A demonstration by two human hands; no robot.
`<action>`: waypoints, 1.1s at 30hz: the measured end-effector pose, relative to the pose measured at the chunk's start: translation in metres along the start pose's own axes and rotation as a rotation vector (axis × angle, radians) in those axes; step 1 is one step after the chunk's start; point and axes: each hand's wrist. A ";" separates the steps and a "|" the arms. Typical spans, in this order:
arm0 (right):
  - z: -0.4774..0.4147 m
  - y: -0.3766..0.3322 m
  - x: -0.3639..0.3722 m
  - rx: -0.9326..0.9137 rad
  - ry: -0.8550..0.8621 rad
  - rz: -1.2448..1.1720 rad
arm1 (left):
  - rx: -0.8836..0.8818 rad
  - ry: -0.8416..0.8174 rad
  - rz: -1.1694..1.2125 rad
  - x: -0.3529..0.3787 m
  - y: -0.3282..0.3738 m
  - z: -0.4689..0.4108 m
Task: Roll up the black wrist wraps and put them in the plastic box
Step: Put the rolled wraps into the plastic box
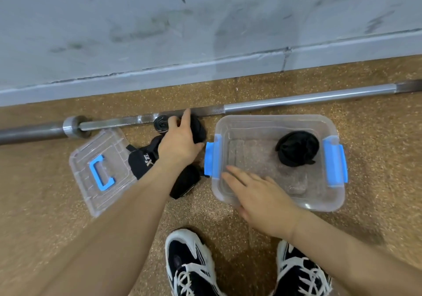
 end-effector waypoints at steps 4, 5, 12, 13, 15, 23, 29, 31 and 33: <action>-0.003 0.002 -0.011 0.020 -0.020 -0.046 | -0.031 0.078 -0.035 0.007 0.002 -0.010; -0.001 0.004 -0.017 0.028 0.012 -0.047 | -0.025 0.095 -0.030 0.006 0.001 -0.008; 0.022 0.068 -0.056 0.290 0.485 0.193 | -0.001 0.519 0.385 -0.044 0.015 0.040; 0.024 0.078 -0.058 0.334 0.440 0.217 | 0.074 0.496 0.433 -0.053 0.026 0.049; 0.026 0.091 -0.063 0.390 0.357 0.217 | 0.291 0.297 0.466 -0.061 0.052 0.067; 0.015 0.103 -0.089 0.369 0.259 0.272 | 0.499 -0.243 0.113 0.043 0.139 0.094; 0.002 0.096 -0.095 0.450 0.235 0.198 | 0.492 -0.326 0.266 0.068 0.172 0.093; 0.008 0.095 -0.095 0.387 0.161 0.202 | 0.529 -0.295 0.245 0.066 0.172 0.094; 0.014 0.092 -0.095 0.343 0.078 0.245 | 0.581 -0.317 0.208 0.059 0.169 0.093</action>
Point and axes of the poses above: each hand's wrist, its own z-axis away from the middle knuckle, its own x-axis out of the palm, y = z × x, and after that the axes turned 4 degrees about -z, right-handed
